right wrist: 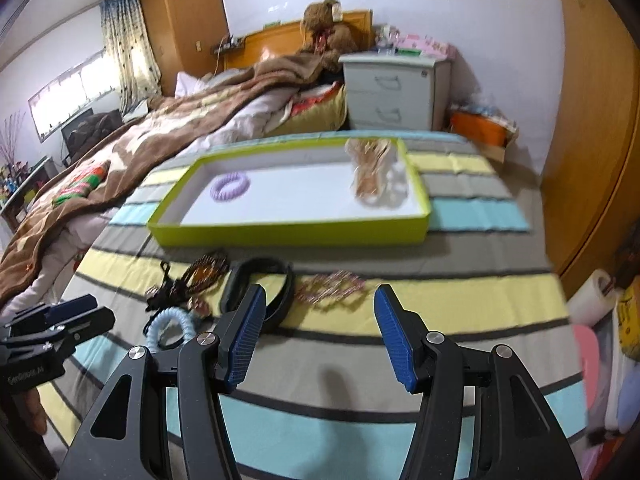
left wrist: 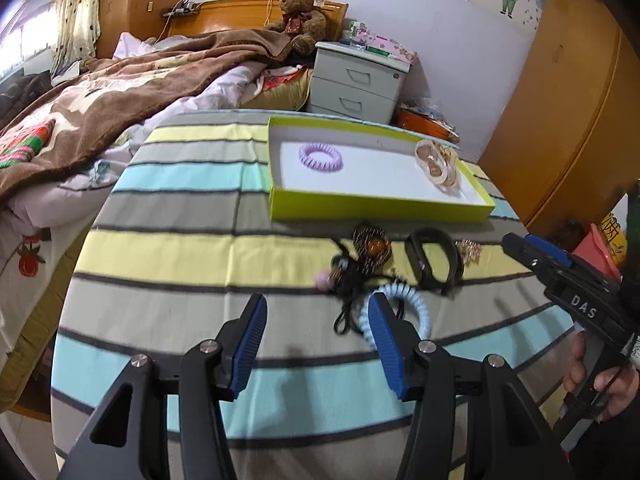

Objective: Organize jewelry
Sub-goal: 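Withdraw both tools from the box toward the remaining jewelry, then grasp the black watch band with the right tool while the left tool grasps the blue coil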

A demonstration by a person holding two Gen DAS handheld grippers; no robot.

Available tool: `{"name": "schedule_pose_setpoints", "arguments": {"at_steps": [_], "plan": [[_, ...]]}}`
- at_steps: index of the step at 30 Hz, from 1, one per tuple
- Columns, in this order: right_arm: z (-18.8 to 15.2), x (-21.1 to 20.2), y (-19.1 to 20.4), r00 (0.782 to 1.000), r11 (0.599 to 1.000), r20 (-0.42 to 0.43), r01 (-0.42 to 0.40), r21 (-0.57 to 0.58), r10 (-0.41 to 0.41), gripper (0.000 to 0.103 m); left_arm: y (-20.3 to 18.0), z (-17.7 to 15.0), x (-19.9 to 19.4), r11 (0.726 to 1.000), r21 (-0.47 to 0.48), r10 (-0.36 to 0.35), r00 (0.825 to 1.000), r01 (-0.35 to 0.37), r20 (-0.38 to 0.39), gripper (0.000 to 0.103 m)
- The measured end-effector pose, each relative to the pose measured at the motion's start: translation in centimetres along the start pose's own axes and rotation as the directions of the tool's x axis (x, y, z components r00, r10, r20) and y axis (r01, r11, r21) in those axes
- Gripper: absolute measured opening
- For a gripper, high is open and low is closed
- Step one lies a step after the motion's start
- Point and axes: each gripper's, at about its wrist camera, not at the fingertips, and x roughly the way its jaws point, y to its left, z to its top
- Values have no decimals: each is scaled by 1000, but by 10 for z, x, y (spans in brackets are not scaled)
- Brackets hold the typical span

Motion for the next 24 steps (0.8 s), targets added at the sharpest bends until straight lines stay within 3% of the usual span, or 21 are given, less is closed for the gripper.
{"name": "schedule_pose_setpoints", "arguments": {"at_steps": [7, 11, 16, 22, 24], "plan": [[-5, 16, 23, 999, 1000, -41, -11, -22, 10, 57, 10, -14, 0, 1000, -12, -15, 1000, 15, -23, 55], [-4, 23, 32, 999, 999, -50, 17, -31, -18, 42, 16, -17, -1, 999, -29, -35, 999, 34, -20, 55], [-2, 34, 39, 996, 998, -73, 45, -52, -49, 41, 21, -20, 0, 998, -36, -48, 998, 47, -33, 55], [-3, 41, 39, 994, 996, -85, 70, -58, -75, 31, 20, -23, 2, 996, -41, -79, 995, 76, -55, 55], [-4, 40, 38, 994, 996, -82, 71, -57, -76, 23, 19, -24, 2, 996, -42, -79, 995, 76, -59, 55]]}}
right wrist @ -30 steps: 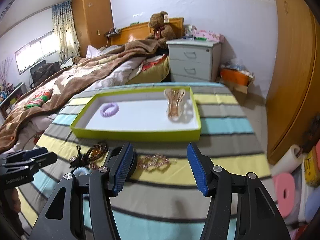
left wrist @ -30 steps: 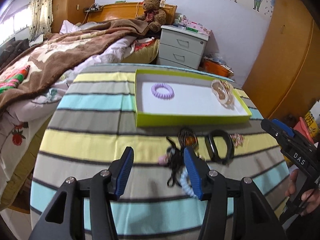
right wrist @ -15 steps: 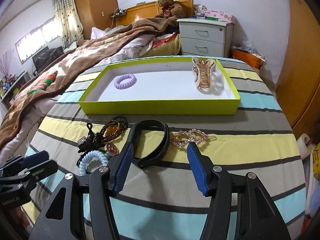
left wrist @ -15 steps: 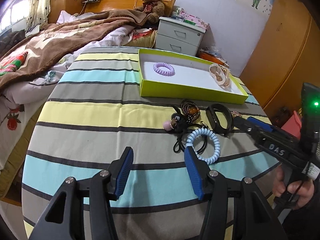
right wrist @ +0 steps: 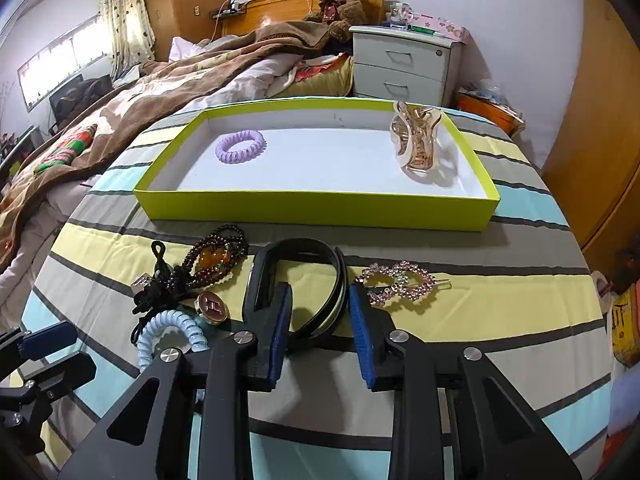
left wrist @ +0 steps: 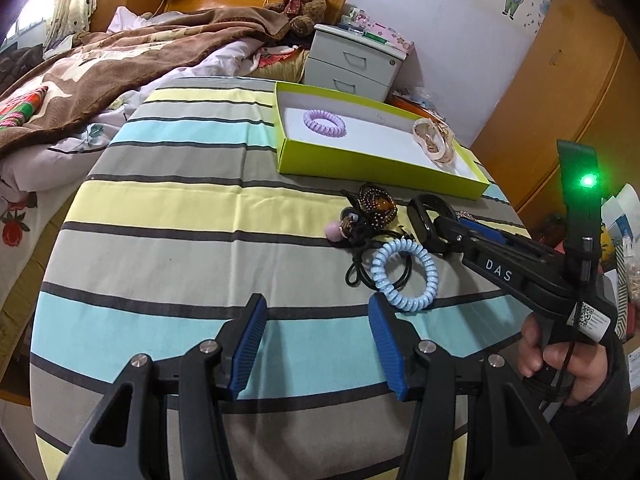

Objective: Organize jewelry
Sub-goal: 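Grasp the black watch band with the right tool while the left tool grasps the blue coil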

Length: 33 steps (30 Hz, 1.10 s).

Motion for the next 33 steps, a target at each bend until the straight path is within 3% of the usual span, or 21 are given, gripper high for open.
{"name": "schedule_pose_setpoints", "arguments": {"at_steps": [2, 23, 27, 33], "plan": [[1, -1, -1, 1000, 1000, 8, 6, 1, -6, 13, -1, 0, 1, 1000, -4, -6, 1000, 6, -5, 55], [-16, -37, -32, 997, 997, 69, -43, 56, 39, 9, -30, 6, 18, 1000, 0, 0, 999, 0, -52, 55], [-21, -40, -43, 997, 997, 67, -42, 72, 37, 9, -39, 9, 25, 1000, 13, 24, 998, -23, -58, 54], [-25, -42, -49, 997, 996, 69, -48, 76, 42, 9, -50, 14, 37, 992, 53, 120, 991, -117, -58, 49]]}}
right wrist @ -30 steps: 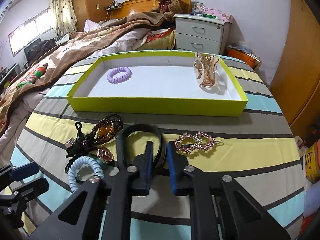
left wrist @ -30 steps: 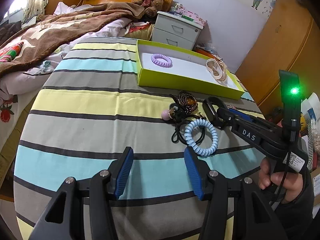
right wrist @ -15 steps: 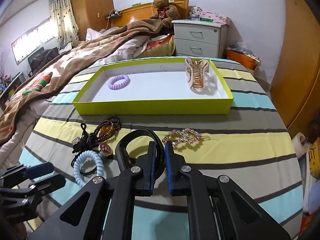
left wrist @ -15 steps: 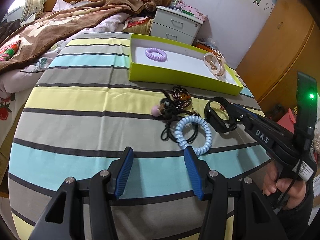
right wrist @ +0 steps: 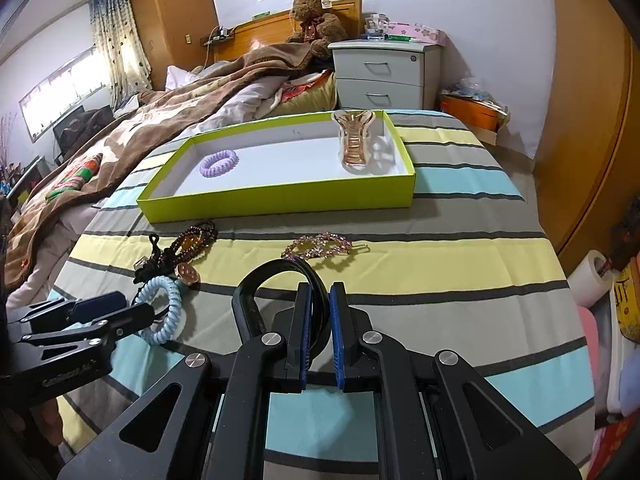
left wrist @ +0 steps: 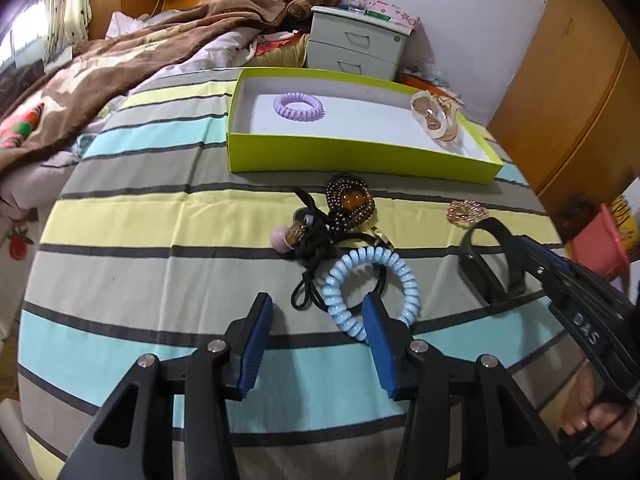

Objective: Organize jewelry
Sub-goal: 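Grasp the black watch band with the right tool while the left tool grasps the blue coil, then carry the blue coil and black watch band over the green box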

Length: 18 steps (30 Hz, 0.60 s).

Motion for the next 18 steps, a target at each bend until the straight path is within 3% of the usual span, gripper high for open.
{"name": "schedule_pose_setpoints", "arguments": {"at_steps": [6, 11, 18], "plan": [[-3, -2, -3, 1000, 1000, 9, -17, 4, 17, 9, -10, 0, 4, 995, 58, 79, 997, -80, 18, 45], [-4, -4, -6, 1000, 1000, 9, -25, 9, 25, 9, -7, 0, 2, 996, 53, 74, 997, -75, 25, 18], [-8, -7, -9, 999, 999, -3, -42, 20, 42, 9, -5, -3, -5, 996, 49, 72, 997, -74, 42, 12]]}}
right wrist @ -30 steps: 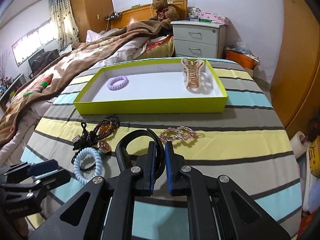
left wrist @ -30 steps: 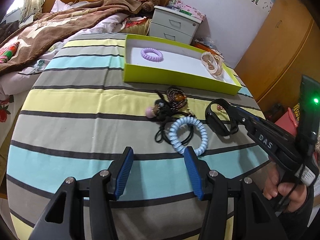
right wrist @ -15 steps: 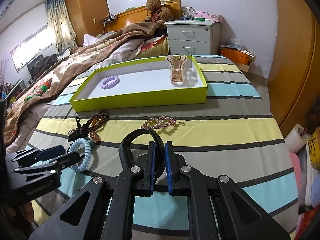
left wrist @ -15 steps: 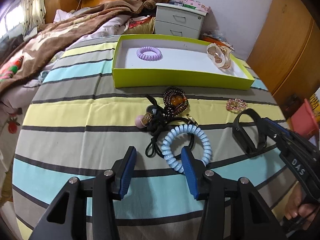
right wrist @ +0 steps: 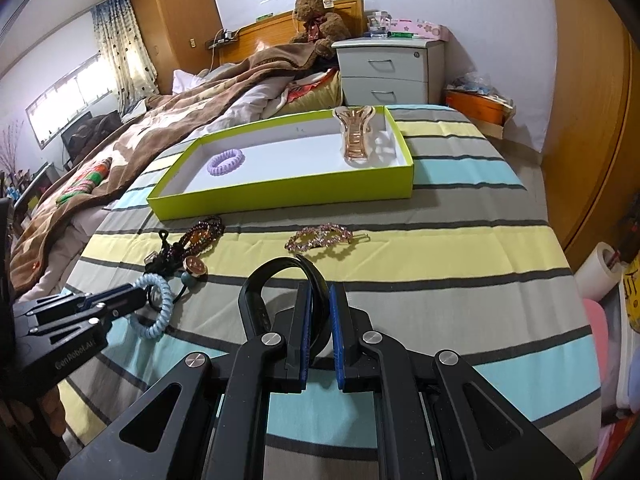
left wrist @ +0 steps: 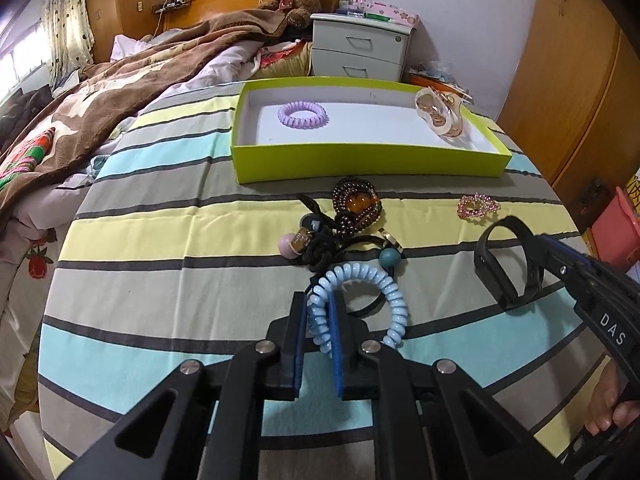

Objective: Organize jewelry
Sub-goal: 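Carry the blue coil and black watch band over the green box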

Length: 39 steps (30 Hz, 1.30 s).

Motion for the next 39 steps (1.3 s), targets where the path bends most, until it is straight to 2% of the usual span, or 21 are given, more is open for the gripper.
{"name": "schedule_pose_setpoints", "arguments": {"at_steps": [4, 12, 19, 23, 26, 39], "plan": [[-2, 0, -3, 1000, 1000, -12, -2, 9, 2, 9, 5, 0, -6, 1000, -5, -15, 1000, 15, 15, 12], [-2, 8, -4, 997, 998, -66, 46, -36, -48, 10, 8, -2, -10, 999, -5, -43, 999, 43, 17, 12], [1, 22, -3, 990, 996, -134, 40, -84, -52, 18, 10, -3, -4, 999, -13, -45, 999, 45, 0, 12], [1, 22, 0, 988, 993, -131, 64, -95, -77, 18, 11, -3, -2, 999, -22, -47, 999, 47, -7, 12], [-1, 20, 2, 988, 992, -123, 78, -100, -90, 10, 11, -3, -3, 999, -17, -51, 999, 51, -8, 12], [9, -3, 5, 996, 995, -50, 65, -77, -69, 10, 12, 2, -17, 996, -17, -84, 996, 84, 22, 12]]}}
